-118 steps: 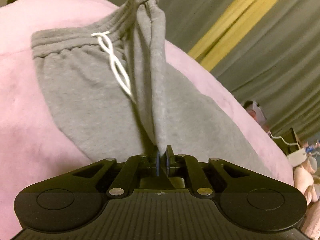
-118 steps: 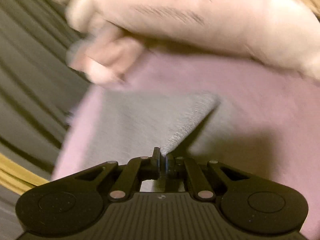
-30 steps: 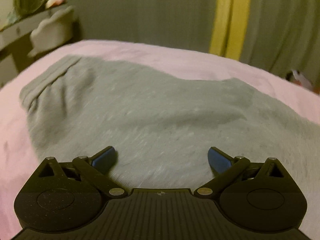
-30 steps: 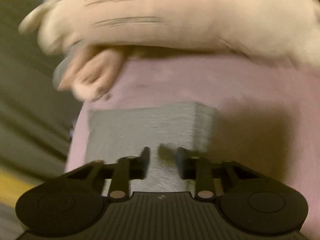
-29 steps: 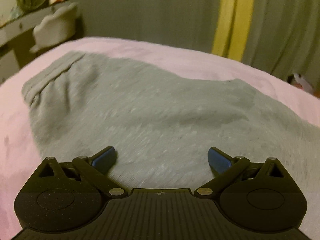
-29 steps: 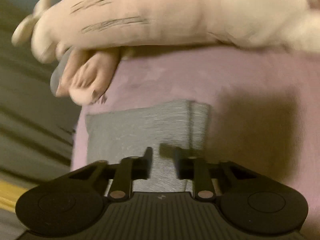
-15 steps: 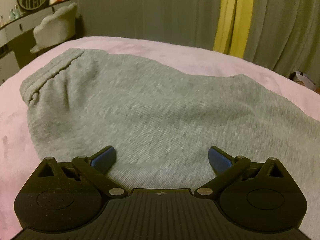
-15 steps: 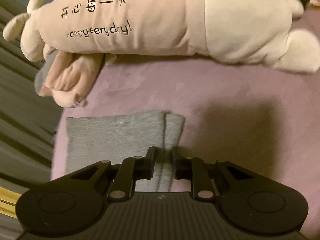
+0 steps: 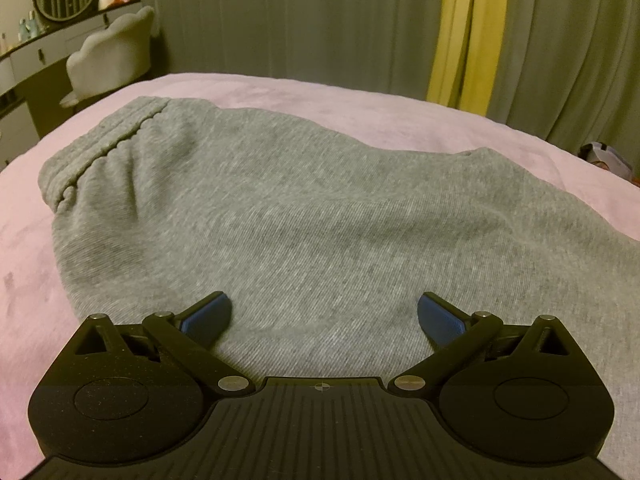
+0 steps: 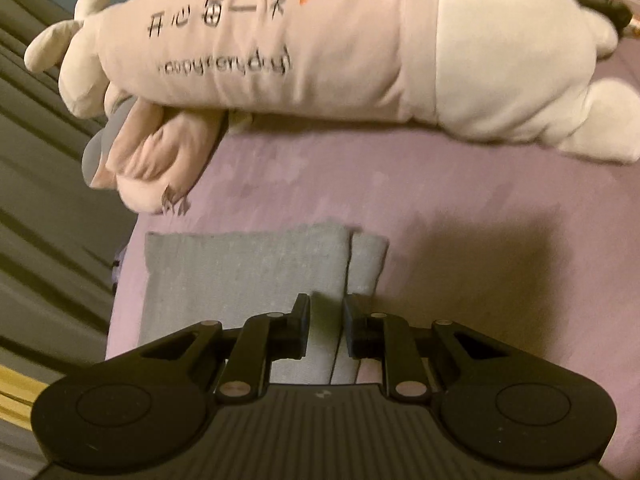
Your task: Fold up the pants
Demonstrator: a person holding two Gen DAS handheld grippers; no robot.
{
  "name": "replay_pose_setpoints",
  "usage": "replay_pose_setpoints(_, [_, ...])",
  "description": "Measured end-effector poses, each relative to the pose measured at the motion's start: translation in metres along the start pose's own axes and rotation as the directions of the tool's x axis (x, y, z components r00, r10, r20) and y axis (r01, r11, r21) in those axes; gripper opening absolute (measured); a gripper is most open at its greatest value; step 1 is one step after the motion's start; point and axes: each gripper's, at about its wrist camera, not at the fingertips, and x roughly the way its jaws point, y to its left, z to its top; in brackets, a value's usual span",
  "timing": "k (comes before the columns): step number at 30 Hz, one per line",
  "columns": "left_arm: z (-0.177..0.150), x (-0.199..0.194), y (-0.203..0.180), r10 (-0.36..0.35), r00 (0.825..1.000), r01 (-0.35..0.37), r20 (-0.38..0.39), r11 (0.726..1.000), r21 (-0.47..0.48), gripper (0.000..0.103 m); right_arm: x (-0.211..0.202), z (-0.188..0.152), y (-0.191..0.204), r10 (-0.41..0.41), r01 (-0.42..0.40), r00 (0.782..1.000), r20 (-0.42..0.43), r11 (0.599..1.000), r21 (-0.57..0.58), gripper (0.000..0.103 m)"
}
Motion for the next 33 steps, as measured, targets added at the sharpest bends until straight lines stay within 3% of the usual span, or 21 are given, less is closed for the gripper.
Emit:
replay_pose_setpoints(7, [0.0,0.003,0.0,-0.001,1.0,0.001,-0.001,1.0,-0.001,0.103,0.001,-0.004,0.008,0.025,-0.024,1.0,0.013,0.998,-0.059,0.019])
replay_pose_setpoints(10, [0.0,0.002,0.001,-0.001,1.0,0.001,-0.002,1.0,-0.001,0.103,0.002,-0.009,0.005,0.045,-0.044,0.998,0.039,0.998,-0.042,0.004])
replay_pose_setpoints(14, [0.0,0.003,0.0,-0.002,1.0,0.002,-0.002,1.0,-0.001,0.103,0.0,-0.01,0.002,0.076,-0.074,0.995,0.06,0.996,-0.045,0.009])
replay_pose_setpoints(20, [0.0,0.003,0.0,-0.005,1.0,0.004,-0.002,1.0,-0.002,0.103,0.011,-0.008,0.007,0.061,-0.062,0.998,-0.011,0.997,-0.037,0.011])
replay_pose_setpoints(22, [0.001,0.003,0.001,-0.009,1.0,0.009,-0.002,1.0,-0.006,0.103,0.006,-0.006,0.013,0.056,-0.055,0.998,0.004,0.997,-0.06,0.005])
replay_pose_setpoints(26, [0.001,0.004,0.002,-0.011,1.0,0.011,0.0,1.0,-0.012,0.103,-0.019,-0.006,0.031,0.066,-0.054,0.993,0.093,0.99,-0.133,0.004])
replay_pose_setpoints(29, [0.002,0.005,0.003,-0.012,1.0,0.012,0.001,1.0,-0.022,0.103,-0.034,-0.001,0.035,0.029,0.001,0.985,0.173,0.986,-0.167,0.002])
replay_pose_setpoints(33, [0.002,0.006,0.003,-0.009,1.0,0.01,0.004,1.0,-0.016,0.103,-0.012,0.003,0.015,-0.055,0.064,0.995,0.082,0.992,-0.106,0.003])
